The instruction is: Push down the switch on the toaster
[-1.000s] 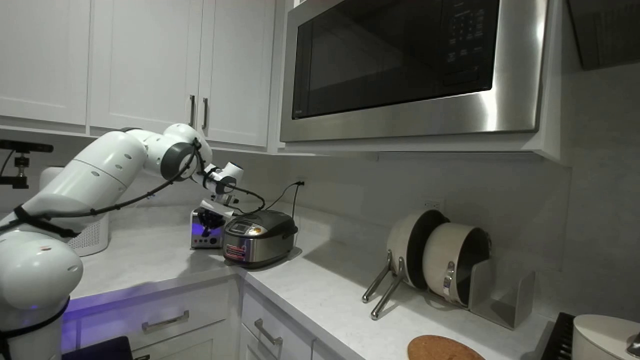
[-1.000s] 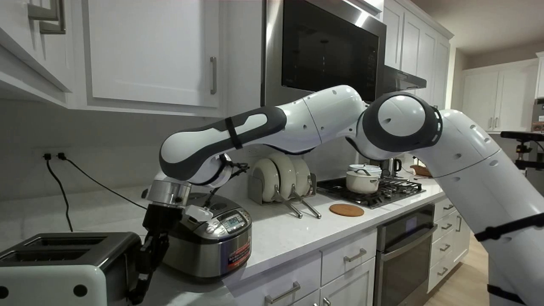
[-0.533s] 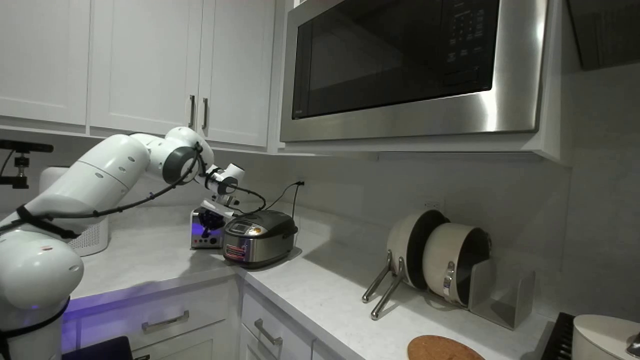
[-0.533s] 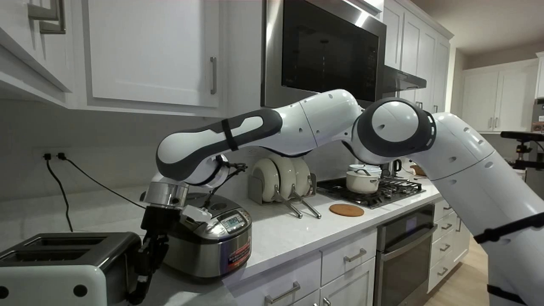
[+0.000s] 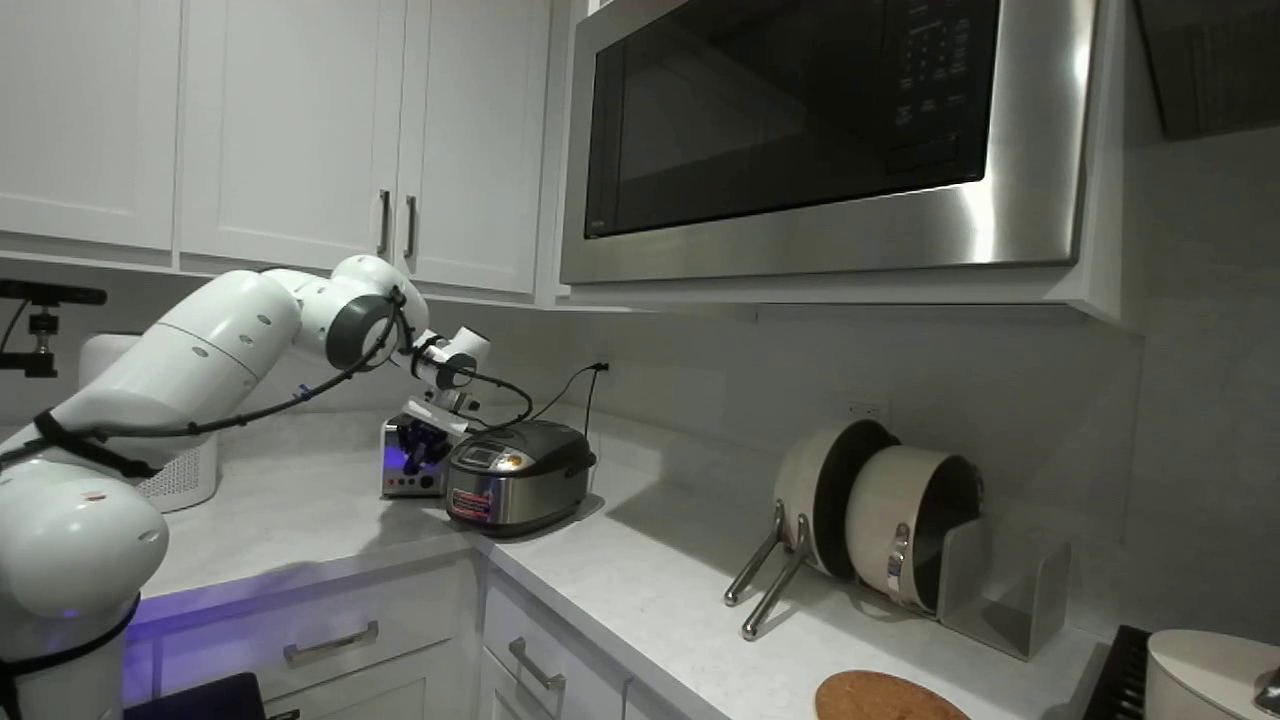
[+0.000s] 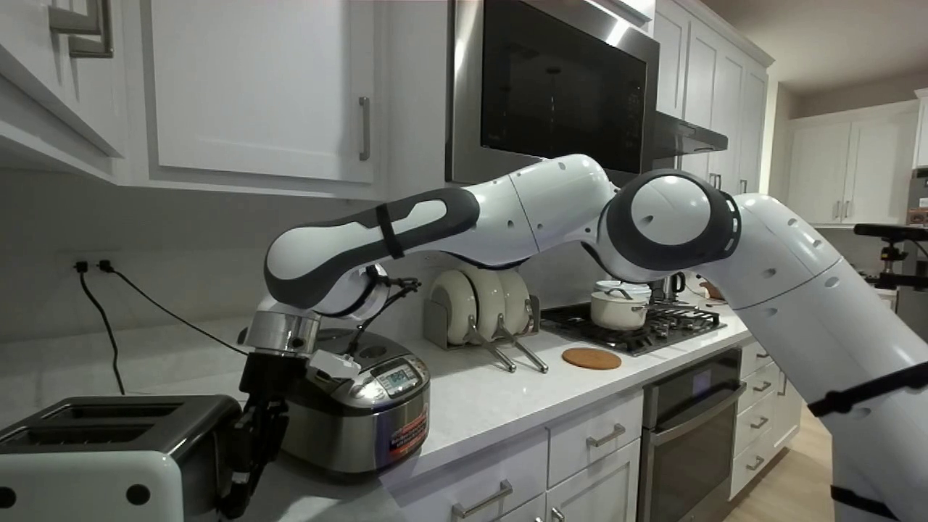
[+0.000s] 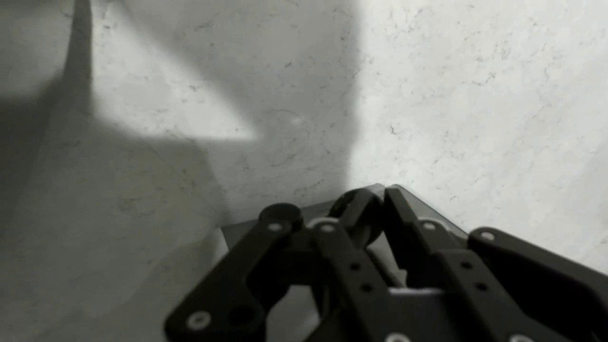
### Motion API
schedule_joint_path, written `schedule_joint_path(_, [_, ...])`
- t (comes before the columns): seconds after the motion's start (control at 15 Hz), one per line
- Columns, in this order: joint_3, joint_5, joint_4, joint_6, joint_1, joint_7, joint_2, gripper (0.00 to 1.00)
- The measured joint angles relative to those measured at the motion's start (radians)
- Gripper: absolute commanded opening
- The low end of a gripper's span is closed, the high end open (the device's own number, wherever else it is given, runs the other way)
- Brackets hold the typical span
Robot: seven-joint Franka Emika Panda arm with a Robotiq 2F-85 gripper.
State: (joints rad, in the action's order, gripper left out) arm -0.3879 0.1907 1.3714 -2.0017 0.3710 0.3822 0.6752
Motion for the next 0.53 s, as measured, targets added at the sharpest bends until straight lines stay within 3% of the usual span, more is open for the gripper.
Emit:
schedule_joint_path(0.4, [0.022, -0.059, -0.003, 0.0, 0.024, -0.043, 0.012, 0.93])
schedule_joint_path(0.53, [0.026, -0.073, -0.004, 0.0, 0.028, -0.059, 0.012, 1.0])
